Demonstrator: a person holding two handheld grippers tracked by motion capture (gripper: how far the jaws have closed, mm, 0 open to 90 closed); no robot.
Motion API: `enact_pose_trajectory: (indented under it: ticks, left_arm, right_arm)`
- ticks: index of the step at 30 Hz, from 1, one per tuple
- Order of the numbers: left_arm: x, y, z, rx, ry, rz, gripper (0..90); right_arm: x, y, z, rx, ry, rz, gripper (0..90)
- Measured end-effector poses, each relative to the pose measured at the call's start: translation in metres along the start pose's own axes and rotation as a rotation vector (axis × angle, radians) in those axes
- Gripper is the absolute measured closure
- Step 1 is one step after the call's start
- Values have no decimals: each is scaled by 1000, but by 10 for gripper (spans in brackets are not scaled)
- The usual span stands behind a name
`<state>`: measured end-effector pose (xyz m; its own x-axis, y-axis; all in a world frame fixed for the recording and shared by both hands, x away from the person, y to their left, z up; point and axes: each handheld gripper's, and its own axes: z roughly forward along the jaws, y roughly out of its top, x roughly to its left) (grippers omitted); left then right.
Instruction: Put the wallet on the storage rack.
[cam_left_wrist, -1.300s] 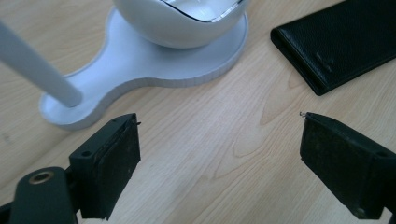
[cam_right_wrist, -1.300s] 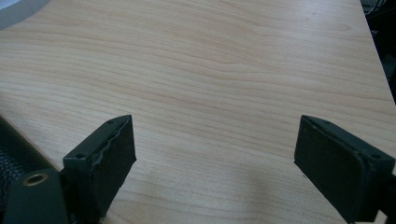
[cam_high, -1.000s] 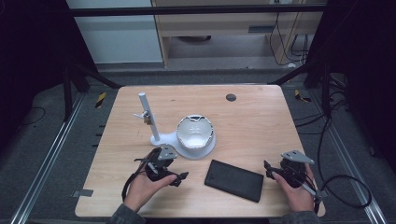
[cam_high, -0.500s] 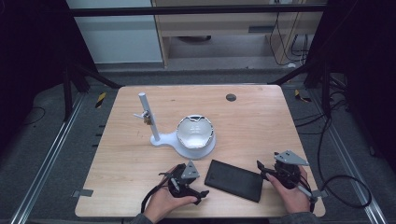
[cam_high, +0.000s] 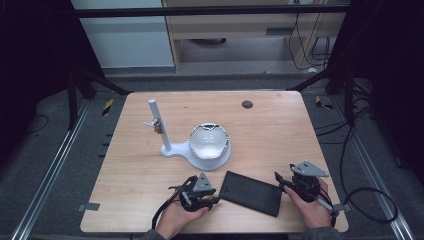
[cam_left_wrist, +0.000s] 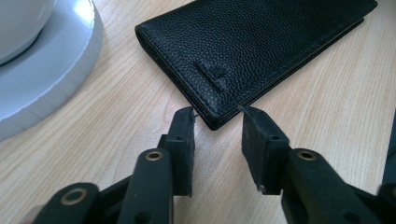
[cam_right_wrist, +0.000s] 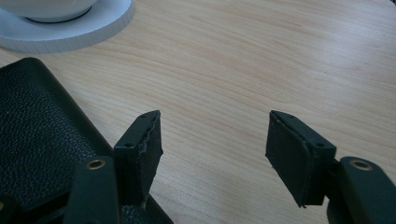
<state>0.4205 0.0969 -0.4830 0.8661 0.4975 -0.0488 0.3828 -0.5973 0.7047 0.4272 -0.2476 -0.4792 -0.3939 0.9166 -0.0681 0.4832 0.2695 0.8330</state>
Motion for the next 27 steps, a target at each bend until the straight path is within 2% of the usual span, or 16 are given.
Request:
enact_pose_trajectory:
  ticks: [7, 9, 12, 15, 27]
  left_arm:
    - [3, 2, -2, 31, 12, -14, 835]
    - [4, 3, -1, 55, 6, -24, 867]
    - [5, 4, 3, 93, 0, -25, 886]
    - [5, 5, 6, 117, 10, -21, 891]
    - [5, 9, 12, 145, 9, -6, 893]
  right_arm:
    - [0, 0, 0, 1, 2, 3, 344]
    - [0, 0, 0, 1, 3, 4, 339]
    - [-1, 0, 0, 1, 3, 4, 331]
    - [-1, 0, -1, -2, 4, 5, 327]
    - [0, 1, -1, -5, 11, 9, 320]
